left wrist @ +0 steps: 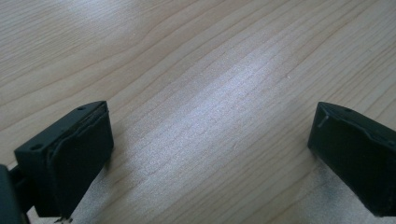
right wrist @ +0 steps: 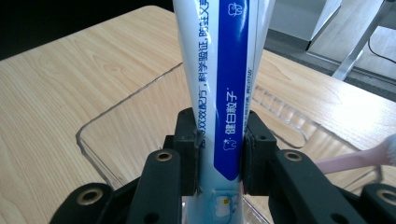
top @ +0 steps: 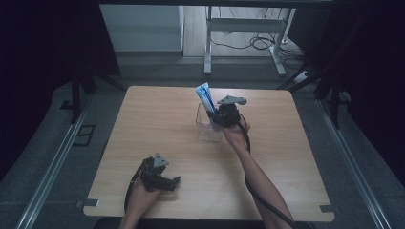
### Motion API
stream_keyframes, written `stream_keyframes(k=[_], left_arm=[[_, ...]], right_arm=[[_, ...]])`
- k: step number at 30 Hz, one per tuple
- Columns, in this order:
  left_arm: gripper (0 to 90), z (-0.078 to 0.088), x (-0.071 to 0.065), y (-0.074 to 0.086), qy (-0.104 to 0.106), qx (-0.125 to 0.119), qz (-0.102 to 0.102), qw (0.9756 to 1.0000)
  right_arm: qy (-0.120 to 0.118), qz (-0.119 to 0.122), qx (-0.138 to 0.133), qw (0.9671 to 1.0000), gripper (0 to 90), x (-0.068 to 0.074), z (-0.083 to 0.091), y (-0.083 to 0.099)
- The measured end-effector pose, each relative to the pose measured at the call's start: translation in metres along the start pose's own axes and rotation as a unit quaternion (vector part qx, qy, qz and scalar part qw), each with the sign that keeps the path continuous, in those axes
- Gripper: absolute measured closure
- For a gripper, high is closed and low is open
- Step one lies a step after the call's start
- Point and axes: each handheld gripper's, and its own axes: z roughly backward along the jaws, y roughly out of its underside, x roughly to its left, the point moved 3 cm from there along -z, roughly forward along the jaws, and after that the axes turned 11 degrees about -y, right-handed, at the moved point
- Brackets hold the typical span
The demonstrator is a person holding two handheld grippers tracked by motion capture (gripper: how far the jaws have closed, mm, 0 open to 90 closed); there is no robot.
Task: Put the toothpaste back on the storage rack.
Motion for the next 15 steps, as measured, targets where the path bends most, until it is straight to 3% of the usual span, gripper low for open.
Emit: stream_keyframes(k=[15], left_arm=[[0.3,0.0,0.0,0.0,0.0,0.0,0.0,1.0]], right_arm=[[0.001,0.003,0.034,0.9994,68.9,-0.0021,-0.0042,0.008]])
